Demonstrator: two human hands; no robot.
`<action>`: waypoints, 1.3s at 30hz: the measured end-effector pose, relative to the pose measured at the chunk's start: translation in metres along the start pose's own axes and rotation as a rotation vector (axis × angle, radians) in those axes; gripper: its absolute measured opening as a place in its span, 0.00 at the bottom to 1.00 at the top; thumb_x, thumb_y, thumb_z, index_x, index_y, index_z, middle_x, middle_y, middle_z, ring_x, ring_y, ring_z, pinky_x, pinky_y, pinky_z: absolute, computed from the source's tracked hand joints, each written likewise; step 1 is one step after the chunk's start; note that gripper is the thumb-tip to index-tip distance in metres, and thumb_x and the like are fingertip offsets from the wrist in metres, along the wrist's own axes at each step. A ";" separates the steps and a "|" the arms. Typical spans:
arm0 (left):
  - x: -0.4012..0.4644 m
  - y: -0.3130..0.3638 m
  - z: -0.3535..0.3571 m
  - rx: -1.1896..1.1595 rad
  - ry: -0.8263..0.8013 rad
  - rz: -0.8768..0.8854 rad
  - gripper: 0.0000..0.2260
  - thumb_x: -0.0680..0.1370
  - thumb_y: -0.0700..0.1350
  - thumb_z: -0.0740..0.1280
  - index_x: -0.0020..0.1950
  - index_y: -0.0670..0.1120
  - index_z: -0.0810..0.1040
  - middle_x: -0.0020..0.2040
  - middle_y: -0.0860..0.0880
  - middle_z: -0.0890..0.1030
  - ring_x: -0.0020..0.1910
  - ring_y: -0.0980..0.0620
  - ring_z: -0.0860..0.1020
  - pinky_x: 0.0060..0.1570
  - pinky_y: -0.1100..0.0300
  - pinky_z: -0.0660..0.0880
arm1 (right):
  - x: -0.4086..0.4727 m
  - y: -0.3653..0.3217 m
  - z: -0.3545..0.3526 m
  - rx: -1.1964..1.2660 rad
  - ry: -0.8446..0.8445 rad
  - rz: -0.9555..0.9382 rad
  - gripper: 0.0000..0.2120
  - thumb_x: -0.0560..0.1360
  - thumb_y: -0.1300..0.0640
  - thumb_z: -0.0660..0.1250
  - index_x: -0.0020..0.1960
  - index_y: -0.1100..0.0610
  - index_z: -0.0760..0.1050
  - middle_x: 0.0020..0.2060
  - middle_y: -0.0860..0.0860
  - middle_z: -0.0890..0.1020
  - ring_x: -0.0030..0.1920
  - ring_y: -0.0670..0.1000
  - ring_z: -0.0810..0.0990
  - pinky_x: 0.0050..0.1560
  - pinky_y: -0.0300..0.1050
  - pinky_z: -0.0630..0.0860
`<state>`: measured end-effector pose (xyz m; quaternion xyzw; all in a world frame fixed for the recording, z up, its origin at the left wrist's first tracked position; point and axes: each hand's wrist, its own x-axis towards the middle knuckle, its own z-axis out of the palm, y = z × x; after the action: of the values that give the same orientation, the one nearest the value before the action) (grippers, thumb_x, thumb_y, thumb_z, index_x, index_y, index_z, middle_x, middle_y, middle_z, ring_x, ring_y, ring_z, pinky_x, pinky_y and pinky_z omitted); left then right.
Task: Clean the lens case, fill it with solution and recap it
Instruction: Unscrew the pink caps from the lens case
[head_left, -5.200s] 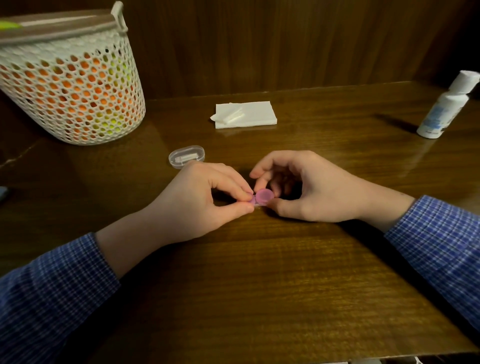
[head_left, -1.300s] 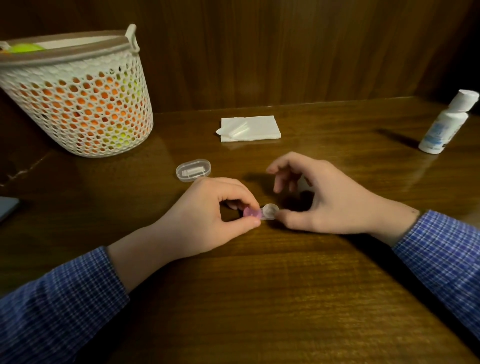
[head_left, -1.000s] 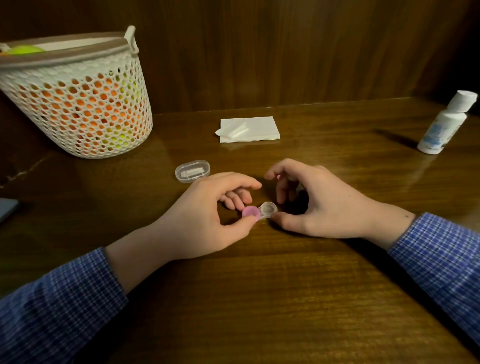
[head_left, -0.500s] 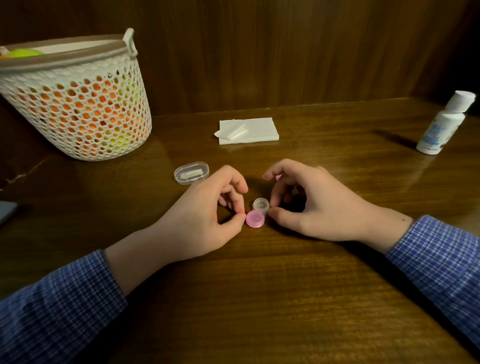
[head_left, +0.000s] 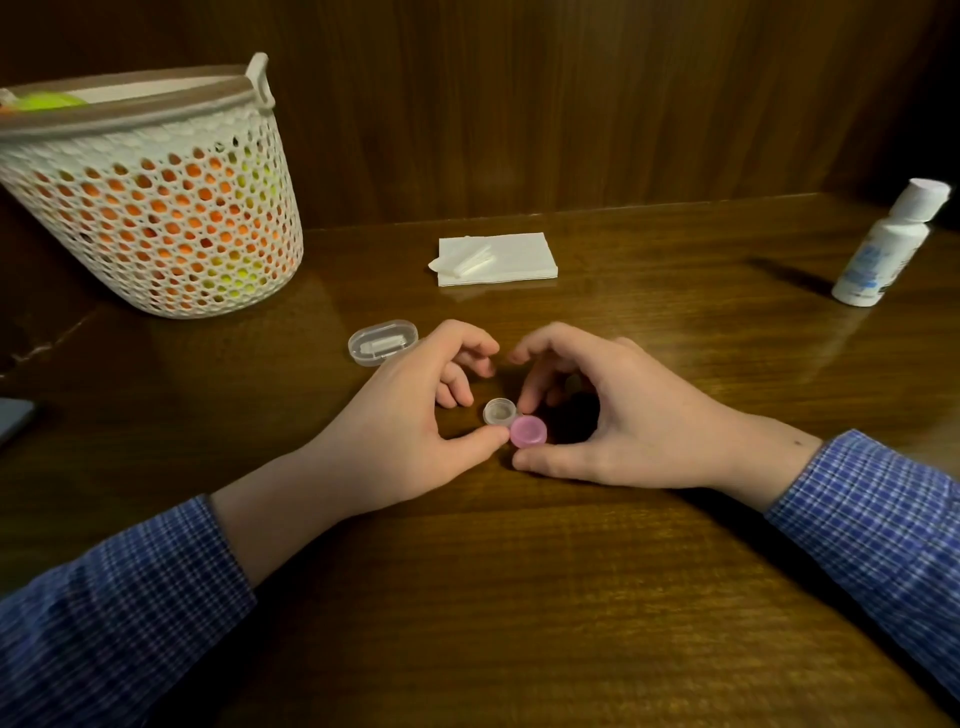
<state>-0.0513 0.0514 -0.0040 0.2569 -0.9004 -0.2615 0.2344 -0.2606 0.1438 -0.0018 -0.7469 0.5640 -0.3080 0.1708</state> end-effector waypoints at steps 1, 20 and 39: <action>0.000 0.000 0.000 -0.010 -0.008 -0.002 0.28 0.72 0.53 0.77 0.70 0.53 0.72 0.55 0.60 0.79 0.52 0.58 0.80 0.50 0.58 0.80 | 0.000 0.000 0.000 0.003 -0.002 -0.004 0.33 0.69 0.44 0.80 0.69 0.48 0.71 0.48 0.41 0.85 0.52 0.41 0.84 0.52 0.43 0.82; -0.001 0.001 -0.001 -0.101 -0.023 -0.037 0.24 0.72 0.48 0.79 0.66 0.52 0.76 0.46 0.59 0.85 0.48 0.59 0.84 0.52 0.59 0.81 | 0.003 -0.002 -0.001 -0.131 -0.006 0.052 0.19 0.71 0.35 0.70 0.50 0.48 0.84 0.44 0.42 0.85 0.45 0.43 0.83 0.59 0.56 0.81; 0.004 0.003 -0.006 -0.148 -0.082 -0.110 0.16 0.71 0.46 0.80 0.57 0.53 0.82 0.46 0.59 0.87 0.45 0.60 0.85 0.50 0.57 0.84 | 0.007 0.003 -0.008 -0.056 -0.118 -0.034 0.09 0.74 0.48 0.76 0.52 0.49 0.85 0.45 0.44 0.85 0.47 0.45 0.82 0.56 0.55 0.80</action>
<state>-0.0520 0.0492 0.0035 0.2772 -0.8718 -0.3502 0.2010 -0.2670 0.1366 0.0041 -0.7779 0.5485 -0.2502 0.1774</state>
